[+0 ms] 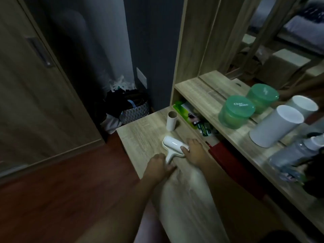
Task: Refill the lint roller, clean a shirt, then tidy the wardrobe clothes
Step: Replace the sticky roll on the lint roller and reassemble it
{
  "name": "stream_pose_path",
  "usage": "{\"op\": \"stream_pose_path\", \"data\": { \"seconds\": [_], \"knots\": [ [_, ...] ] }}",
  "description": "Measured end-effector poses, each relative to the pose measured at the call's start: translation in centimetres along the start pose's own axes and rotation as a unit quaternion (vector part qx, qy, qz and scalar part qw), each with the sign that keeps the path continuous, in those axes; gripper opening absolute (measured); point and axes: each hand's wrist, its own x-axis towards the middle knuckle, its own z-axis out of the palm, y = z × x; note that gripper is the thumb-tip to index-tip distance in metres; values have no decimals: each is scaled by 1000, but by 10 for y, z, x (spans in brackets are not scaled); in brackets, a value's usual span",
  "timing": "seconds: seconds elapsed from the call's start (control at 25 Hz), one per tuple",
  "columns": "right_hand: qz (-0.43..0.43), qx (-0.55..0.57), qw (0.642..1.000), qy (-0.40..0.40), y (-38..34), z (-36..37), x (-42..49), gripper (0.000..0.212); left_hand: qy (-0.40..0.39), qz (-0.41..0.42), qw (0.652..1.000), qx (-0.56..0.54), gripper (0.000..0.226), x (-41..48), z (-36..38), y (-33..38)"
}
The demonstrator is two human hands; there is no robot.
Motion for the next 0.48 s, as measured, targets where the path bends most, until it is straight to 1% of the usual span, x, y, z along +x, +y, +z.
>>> {"op": "stream_pose_path", "data": {
  "seconds": [0.08, 0.16, 0.24, 0.32, 0.4, 0.48],
  "knots": [
    [4, 17, 1000, -11, 7, 2, 4, 53, 7, 0, 1000, -23, 53, 2, 10, 2],
    [5, 23, 999, -23, 9, 4, 3, 53, 12, 6, 999, -34, 45, 1, 16, 4],
    [15, 34, 999, -21, 10, 6, 5, 54, 19, 8, 999, -36, 38, 3, 21, 1],
    [26, 34, 999, -26, 12, 4, 4, 53, 16, 13, 999, -35, 35, 4, 23, 1],
    [42, 46, 997, -39, 16, 3, 2, 52, -11, 17, 999, -49, 35, 2, 21, 2],
    [49, 85, 994, -42, 15, -1, -2, 52, -46, 18, 995, -81, 33, -1, 12, 6]
  ]
}}
